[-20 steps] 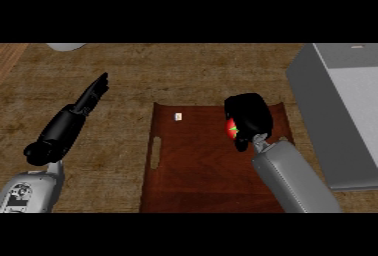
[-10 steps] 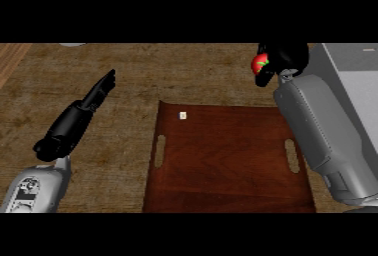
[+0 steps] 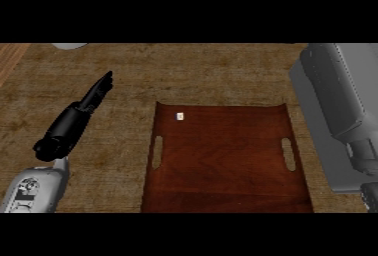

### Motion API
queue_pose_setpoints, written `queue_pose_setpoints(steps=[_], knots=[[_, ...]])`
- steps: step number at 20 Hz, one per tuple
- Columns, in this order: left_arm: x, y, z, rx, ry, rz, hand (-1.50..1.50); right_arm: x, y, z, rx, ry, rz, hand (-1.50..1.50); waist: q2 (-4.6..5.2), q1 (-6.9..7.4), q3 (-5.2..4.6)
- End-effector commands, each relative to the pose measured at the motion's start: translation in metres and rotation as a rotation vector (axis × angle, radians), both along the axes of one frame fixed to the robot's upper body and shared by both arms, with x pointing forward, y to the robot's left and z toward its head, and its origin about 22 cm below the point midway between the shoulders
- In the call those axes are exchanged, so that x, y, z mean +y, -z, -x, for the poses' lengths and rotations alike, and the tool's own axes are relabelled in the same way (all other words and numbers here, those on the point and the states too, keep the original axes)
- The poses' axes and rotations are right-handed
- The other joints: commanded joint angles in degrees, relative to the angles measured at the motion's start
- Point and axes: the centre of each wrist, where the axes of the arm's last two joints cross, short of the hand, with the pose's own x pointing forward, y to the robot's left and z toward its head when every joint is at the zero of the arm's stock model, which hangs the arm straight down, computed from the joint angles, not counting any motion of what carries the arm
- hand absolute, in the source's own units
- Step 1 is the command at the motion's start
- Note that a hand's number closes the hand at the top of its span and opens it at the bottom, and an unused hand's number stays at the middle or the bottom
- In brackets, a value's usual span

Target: Pick the tomato from the tray and place it in the cardboard box

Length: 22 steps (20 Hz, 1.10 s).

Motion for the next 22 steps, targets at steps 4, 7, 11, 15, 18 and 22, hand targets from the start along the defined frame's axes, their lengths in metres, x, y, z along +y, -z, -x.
queue_pose_setpoints(steps=[4, 7, 11, 15, 18, 22], knots=[[0.006, -0.003, 0.008, 0.0, -0.009, 0.0, 0.0, -0.054, -0.025, -0.004, -0.12, 0.233, -0.054, 1.5, -0.46, -0.72, 0.01], [0.011, 0.005, 0.004, 0.025, -0.012, 0.017, 0.0, -0.085, -0.007, -0.004, -0.119, 0.296, -0.084, 1.5, -0.15, -0.59, 0.02], [-0.005, 0.008, 0.007, 0.016, 0.006, 0.006, 0.0, -0.122, -0.024, -0.002, -0.049, 0.366, -0.032, 1.5, 0.13, 0.19, 0.03], [-0.001, 0.002, -0.005, -0.01, -0.003, -0.002, 0.0, -0.165, -0.021, 0.011, 0.136, 0.345, -0.074, 1.5, 0.07, -0.6, 0.02], [0.003, 0.0, 0.003, 0.014, -0.027, -0.007, 0.0, -0.19, 0.022, 0.023, 0.301, 0.331, -0.192, 1.5, -0.42, -1.44, 0.07], [0.003, -0.003, -0.002, 0.002, -0.015, 0.01, 0.0, -0.225, 0.012, 0.039, 0.378, 0.292, -0.247, 1.5, -0.42, -1.57, 0.05]])
